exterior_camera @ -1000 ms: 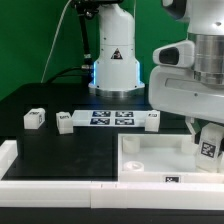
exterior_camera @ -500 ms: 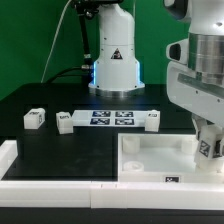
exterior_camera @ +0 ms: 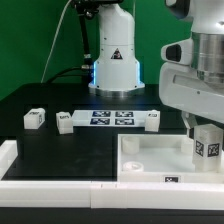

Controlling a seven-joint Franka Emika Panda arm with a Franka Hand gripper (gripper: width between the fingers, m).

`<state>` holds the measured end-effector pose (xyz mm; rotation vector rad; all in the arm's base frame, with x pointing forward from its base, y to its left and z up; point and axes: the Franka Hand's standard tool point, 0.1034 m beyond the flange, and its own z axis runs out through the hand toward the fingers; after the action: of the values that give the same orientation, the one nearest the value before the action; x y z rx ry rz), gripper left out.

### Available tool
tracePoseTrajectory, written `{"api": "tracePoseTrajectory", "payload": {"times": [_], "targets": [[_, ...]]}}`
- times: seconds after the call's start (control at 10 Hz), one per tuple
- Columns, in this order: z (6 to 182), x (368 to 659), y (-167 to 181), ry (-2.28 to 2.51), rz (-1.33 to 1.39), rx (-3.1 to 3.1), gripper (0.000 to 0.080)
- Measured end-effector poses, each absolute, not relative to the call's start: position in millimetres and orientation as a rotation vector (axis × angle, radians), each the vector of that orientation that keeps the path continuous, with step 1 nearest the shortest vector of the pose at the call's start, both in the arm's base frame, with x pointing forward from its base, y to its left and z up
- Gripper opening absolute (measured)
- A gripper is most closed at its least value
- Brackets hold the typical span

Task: Assemble one leg

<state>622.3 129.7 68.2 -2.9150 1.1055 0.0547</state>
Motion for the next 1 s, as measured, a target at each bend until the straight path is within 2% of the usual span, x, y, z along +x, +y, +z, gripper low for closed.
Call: {"api": "tracePoseTrajectory", "payload": {"times": [0.6, 0.8, 0.9, 1.0], "targets": [[67.2, 623.6, 124.8, -0.125, 0.023, -3.143, 0.0648], [66.3, 624.6, 124.0, -0.265, 0.001, -3.133, 0.0648], [66.1, 624.5, 123.9, -0.263, 0.001, -3.133, 0.0518], [65.9, 624.4, 124.1, -0.234, 0.002, -3.134, 0.0518]]}}
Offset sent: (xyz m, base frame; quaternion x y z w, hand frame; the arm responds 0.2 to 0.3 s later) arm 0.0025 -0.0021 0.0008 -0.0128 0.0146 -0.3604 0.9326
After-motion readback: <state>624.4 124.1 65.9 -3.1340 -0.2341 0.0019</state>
